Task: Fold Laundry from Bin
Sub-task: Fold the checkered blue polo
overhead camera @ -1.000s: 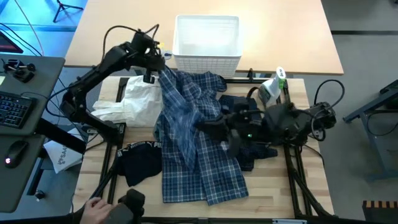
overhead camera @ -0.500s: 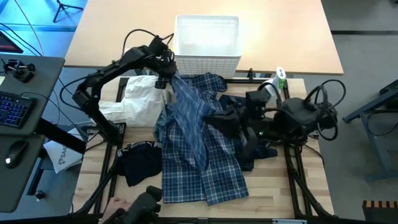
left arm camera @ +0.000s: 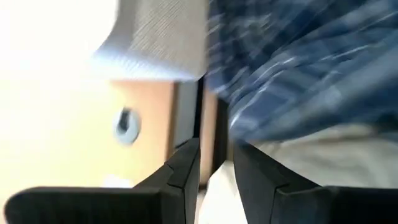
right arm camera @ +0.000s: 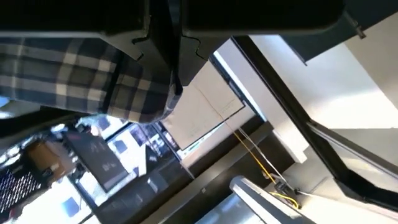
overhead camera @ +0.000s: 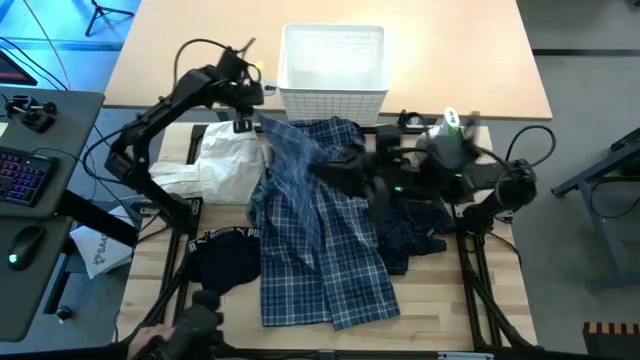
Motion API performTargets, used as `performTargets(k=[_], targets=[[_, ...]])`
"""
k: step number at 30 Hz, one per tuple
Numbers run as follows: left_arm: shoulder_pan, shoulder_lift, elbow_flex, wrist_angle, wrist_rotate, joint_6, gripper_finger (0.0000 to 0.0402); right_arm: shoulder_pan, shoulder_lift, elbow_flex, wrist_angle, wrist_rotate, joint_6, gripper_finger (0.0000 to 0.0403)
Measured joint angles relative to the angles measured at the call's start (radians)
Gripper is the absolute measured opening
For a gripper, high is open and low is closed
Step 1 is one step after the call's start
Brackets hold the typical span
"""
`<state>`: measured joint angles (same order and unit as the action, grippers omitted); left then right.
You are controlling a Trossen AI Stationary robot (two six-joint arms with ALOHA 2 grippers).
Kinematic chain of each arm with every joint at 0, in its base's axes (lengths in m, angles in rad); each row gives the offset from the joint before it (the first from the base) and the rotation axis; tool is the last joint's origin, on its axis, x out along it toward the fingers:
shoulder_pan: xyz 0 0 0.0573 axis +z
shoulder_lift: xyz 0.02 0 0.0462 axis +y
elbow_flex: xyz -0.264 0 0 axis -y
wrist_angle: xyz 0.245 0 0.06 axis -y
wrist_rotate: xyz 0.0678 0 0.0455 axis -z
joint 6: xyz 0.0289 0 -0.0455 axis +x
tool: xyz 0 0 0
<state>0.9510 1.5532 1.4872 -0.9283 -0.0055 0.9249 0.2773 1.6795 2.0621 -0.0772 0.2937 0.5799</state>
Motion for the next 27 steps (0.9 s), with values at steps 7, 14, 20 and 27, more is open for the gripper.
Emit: performTargets(k=[7, 14, 20, 27], targets=[[0.087, -0.038, 0.0, 0.061, 0.061, -0.062, 0.006, -0.117, 0.142, -0.003, 0.136, -0.178, 0.13, 0.0], [0.078, -0.092, 0.0, 0.044, 0.16, -0.221, 0.006, -0.22, 0.281, -0.003, 0.472, -0.356, 0.299, 0.0], [0.023, -0.187, 0.0, 0.028, 0.297, -0.376, 0.006, -0.261, 0.239, -0.003, 0.524, -0.372, 0.178, 0.0], [-0.09, -0.289, 0.0, -0.033, 0.345, -0.48, 0.006, -0.167, -0.045, 0.002, -0.357, 0.339, -0.121, 0.0]])
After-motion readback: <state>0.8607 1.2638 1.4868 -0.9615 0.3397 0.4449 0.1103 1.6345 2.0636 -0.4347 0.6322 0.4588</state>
